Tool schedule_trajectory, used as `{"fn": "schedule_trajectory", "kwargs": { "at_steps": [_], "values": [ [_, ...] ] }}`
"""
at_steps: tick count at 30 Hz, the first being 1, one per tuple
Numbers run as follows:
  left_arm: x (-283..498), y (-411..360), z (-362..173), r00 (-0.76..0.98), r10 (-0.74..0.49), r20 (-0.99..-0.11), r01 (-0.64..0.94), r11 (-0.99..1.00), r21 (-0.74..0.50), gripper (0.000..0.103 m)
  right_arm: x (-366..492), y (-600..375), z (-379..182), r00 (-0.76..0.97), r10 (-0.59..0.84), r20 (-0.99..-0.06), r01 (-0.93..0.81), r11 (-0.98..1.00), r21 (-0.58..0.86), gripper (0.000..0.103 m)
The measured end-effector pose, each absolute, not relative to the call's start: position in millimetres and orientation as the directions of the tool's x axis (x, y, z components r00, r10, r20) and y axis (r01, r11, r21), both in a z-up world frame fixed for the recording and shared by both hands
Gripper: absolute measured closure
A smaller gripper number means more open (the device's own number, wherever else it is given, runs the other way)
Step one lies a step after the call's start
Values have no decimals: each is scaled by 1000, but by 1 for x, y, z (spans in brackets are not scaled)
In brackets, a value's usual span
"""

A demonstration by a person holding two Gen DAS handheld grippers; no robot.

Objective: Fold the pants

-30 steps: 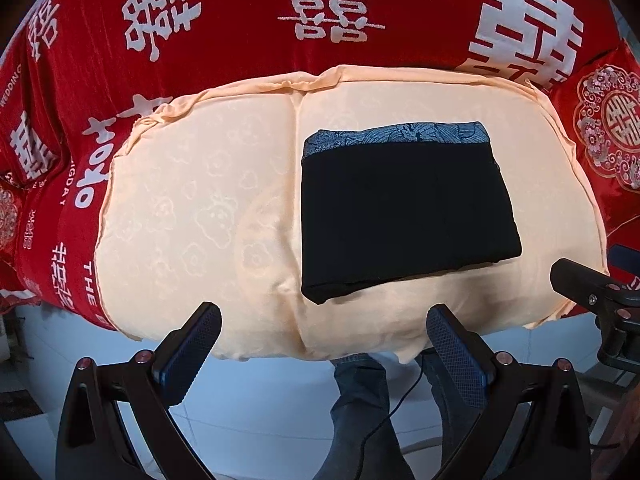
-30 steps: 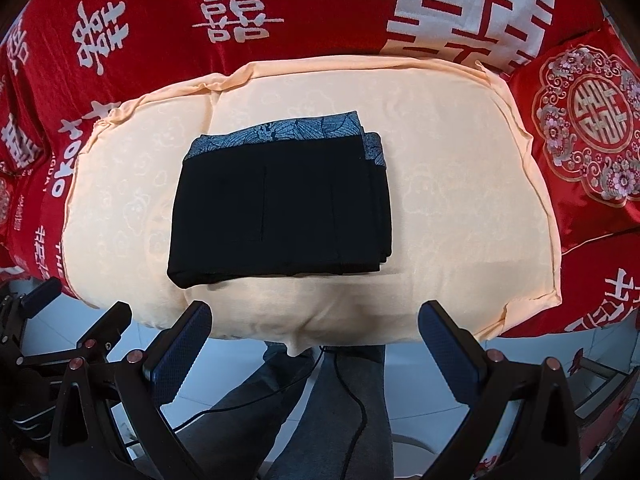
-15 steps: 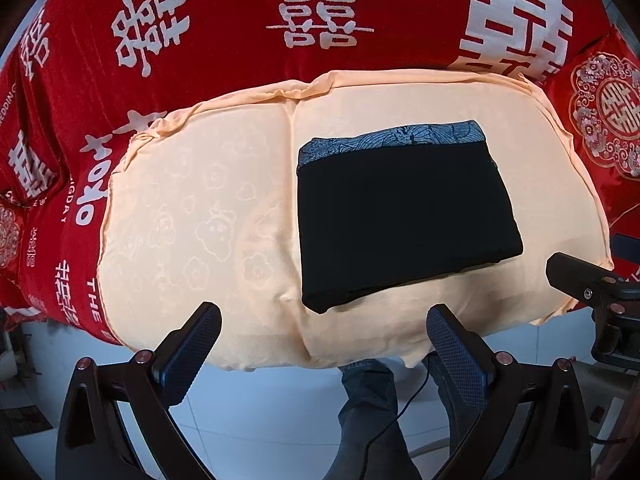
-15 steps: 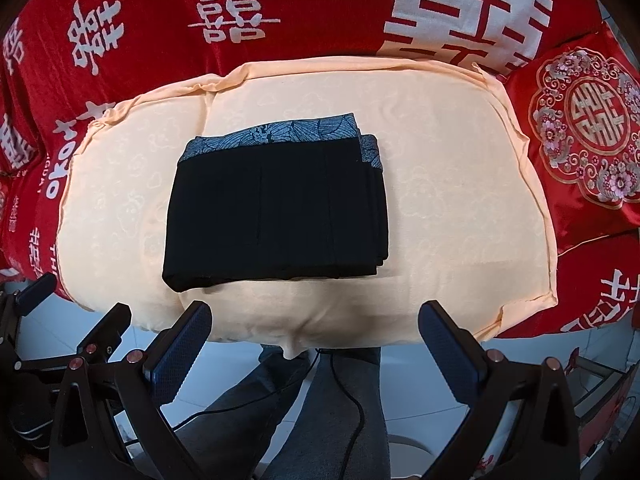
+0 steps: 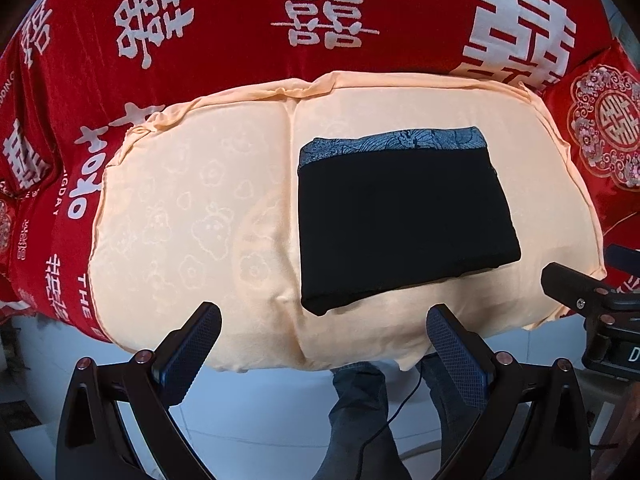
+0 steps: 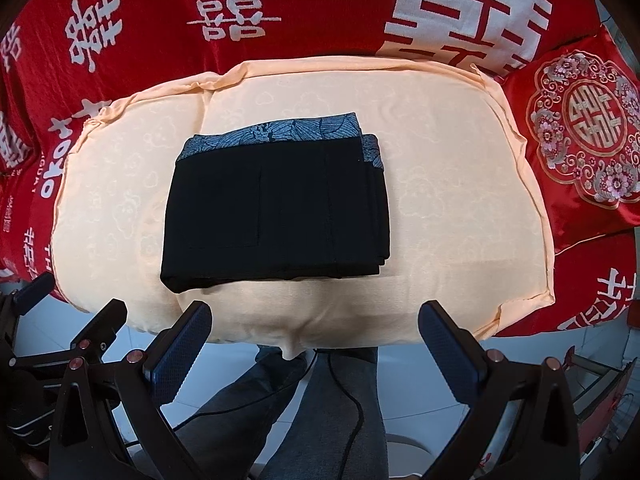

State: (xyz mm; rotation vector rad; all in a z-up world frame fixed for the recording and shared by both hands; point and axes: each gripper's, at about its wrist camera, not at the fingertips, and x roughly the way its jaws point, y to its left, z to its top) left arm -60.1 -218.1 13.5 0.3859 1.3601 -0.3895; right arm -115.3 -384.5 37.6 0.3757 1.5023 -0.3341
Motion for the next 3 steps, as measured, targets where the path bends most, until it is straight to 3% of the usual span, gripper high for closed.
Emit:
{"fn": "schedule_trajectory", "kwargs": {
  "at_steps": [3],
  "values": [
    [-60, -218, 15, 176, -46, -983, 492, 869, 48, 0, -115, -384, 38, 42, 15, -999, 438, 898, 32, 0]
  ]
}}
